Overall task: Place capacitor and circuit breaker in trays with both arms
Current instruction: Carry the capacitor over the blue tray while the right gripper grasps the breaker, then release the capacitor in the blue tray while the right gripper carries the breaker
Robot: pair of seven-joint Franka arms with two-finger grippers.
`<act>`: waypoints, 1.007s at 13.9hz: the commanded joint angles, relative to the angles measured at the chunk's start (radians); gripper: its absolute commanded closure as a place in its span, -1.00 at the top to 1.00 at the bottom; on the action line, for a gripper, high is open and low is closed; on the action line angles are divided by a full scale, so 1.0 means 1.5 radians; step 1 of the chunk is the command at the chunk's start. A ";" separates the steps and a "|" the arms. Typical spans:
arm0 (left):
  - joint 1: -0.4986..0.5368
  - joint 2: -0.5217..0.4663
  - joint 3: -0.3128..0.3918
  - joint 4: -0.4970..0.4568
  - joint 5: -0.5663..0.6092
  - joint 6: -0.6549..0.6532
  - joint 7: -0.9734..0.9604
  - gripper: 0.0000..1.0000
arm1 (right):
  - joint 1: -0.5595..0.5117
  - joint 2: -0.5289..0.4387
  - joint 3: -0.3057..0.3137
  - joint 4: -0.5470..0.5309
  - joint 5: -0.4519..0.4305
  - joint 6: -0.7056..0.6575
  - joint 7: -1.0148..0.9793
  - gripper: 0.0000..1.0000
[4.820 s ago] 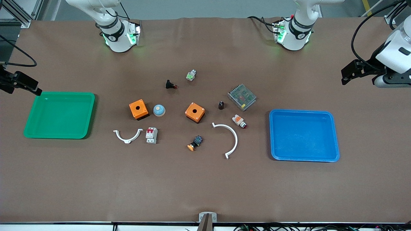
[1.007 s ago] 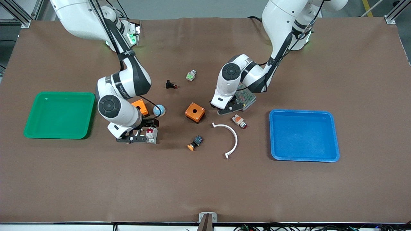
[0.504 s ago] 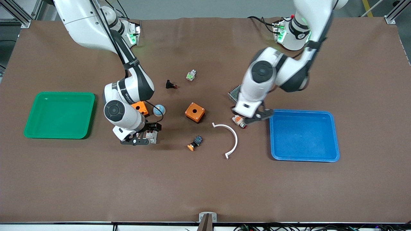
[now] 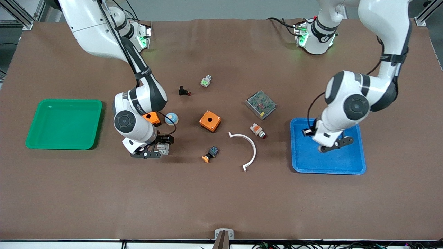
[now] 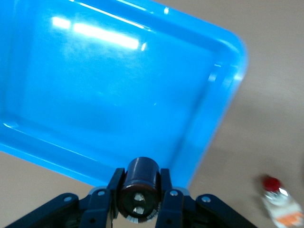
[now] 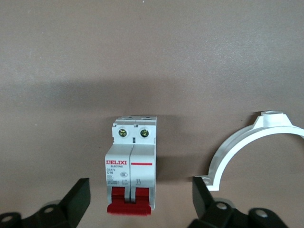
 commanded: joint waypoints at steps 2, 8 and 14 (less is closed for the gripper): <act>0.064 0.064 -0.010 -0.024 0.010 0.106 0.063 -1.00 | -0.004 0.008 0.003 0.012 0.015 0.001 0.003 -0.27; 0.087 0.121 -0.007 -0.010 0.011 0.159 0.111 -0.36 | -0.030 -0.004 0.002 0.035 0.052 -0.027 -0.004 -0.82; 0.084 0.041 -0.010 0.006 0.011 0.126 0.123 1.00 | -0.130 -0.079 -0.004 0.183 0.033 -0.382 -0.015 -0.80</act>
